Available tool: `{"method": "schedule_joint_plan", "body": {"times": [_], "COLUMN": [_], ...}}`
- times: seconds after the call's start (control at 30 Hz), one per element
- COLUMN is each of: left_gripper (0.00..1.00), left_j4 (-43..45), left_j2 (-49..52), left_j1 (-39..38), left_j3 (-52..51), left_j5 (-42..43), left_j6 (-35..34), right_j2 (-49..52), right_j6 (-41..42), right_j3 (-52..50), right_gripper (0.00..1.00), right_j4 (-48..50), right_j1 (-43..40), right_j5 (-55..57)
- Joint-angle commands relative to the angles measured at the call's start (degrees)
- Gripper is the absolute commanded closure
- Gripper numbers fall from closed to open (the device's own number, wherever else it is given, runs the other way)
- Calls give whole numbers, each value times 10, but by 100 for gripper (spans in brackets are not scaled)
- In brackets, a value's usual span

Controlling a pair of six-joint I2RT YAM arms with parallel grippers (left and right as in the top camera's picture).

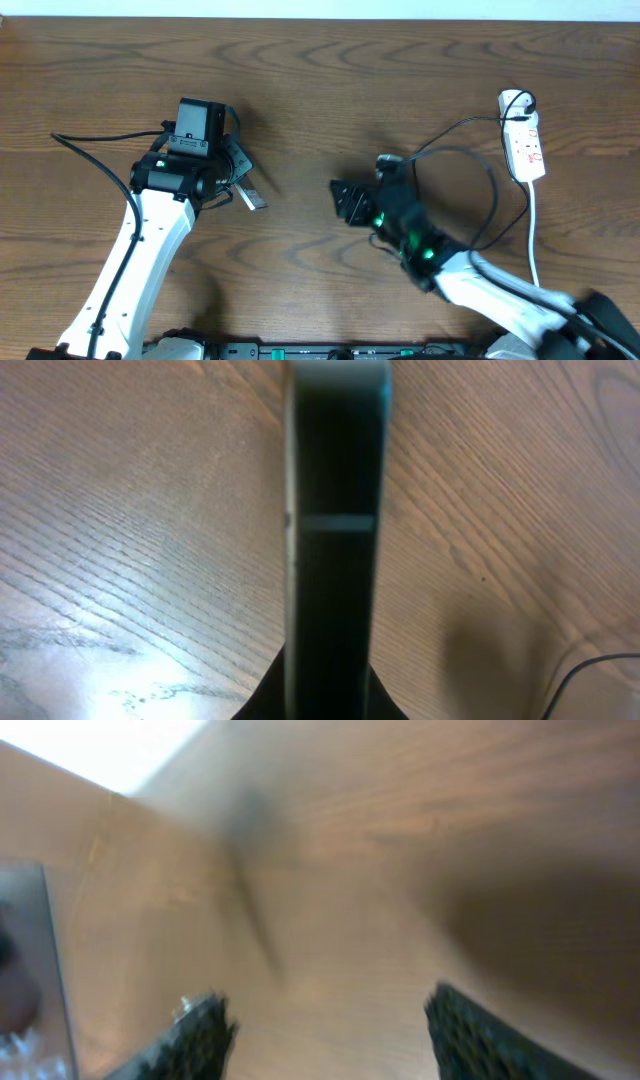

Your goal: Plug charger to phone and switch on socket

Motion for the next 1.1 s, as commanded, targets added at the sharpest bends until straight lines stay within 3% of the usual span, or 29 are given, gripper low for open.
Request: {"method": "schedule_joint_plan", "body": {"times": [0.0, 0.13, 0.2, 0.27, 0.43, 0.87, 1.07], "left_gripper": [92, 93, 93, 92, 92, 93, 92], "left_j4": [9, 26, 38, 44, 38, 37, 36], "left_j2": [3, 25, 43, 65, 111, 125, 125], "left_j1": [1, 0, 1, 1, 1, 1, 1], "left_j3": [10, 10, 10, 10, 10, 10, 10], "left_j5": [-6, 46, 79, 103, 124, 173, 206], "left_j6": [17, 16, 17, 17, 17, 17, 17], "right_j2": [-68, -66, -62, -62, -63, -60, 0], "right_j6": [-89, -104, -103, -92, -91, -88, 112], "right_j3": [116, 234, 271, 291, 295, 294, 294], "right_gripper": [38, 38, 37, 29, 1, 1, 1], "right_j4": [-228, -471, -536, -579, -610, -620, -631], "right_j1": [-33, -64, -84, -102, -107, -108, -111], "right_j5": [93, 182, 182, 176, 170, 235, 334]}}
